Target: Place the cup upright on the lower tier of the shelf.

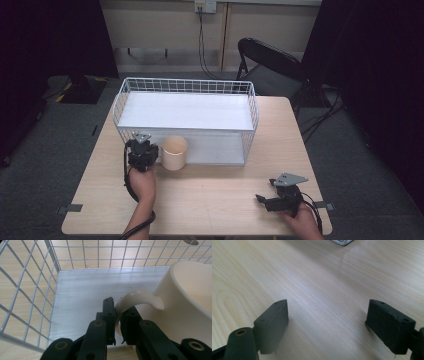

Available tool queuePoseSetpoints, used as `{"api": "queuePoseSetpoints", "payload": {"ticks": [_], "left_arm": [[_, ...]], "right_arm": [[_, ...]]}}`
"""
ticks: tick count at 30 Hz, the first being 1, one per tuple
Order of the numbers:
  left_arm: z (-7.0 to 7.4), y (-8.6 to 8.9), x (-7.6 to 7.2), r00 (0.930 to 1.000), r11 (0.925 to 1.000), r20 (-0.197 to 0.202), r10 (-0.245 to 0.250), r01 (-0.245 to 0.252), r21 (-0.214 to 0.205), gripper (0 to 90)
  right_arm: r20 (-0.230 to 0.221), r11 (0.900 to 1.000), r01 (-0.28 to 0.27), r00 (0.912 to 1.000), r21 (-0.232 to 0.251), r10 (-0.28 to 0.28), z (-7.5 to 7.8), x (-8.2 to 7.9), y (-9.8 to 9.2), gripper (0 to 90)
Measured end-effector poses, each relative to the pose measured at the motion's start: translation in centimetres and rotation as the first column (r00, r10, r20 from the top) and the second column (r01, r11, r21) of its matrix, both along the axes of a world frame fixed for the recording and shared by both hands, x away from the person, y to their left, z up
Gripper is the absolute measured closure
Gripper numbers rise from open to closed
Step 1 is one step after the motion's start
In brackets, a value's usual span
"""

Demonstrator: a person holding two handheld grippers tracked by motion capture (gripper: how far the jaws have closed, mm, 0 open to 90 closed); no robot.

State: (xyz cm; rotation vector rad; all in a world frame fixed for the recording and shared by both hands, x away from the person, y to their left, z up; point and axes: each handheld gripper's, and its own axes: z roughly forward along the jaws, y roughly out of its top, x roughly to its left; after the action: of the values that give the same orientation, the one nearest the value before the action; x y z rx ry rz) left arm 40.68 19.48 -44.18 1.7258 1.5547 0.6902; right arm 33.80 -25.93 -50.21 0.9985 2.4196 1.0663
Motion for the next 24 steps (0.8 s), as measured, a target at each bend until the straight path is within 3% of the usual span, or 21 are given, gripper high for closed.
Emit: {"api": "queuePoseSetpoints", "payload": {"ticks": [10,24], "left_arm": [[-0.17,0.29,-0.14,0.9996,1.0,-0.029,0.004,-0.004,0.0,84.4],[-0.17,-0.23,-0.04,0.9996,0.9996,-0.014,0.026,-0.026,-0.01,84.4]], "right_arm": [[0.0,1.0,-0.001,1.0,0.001,0.001,0.0,0.0,0.0,17.4],[0.0,1.0,0.0,1.0,0.0,0.0,0.0,0.0,0.0,17.4]]}}
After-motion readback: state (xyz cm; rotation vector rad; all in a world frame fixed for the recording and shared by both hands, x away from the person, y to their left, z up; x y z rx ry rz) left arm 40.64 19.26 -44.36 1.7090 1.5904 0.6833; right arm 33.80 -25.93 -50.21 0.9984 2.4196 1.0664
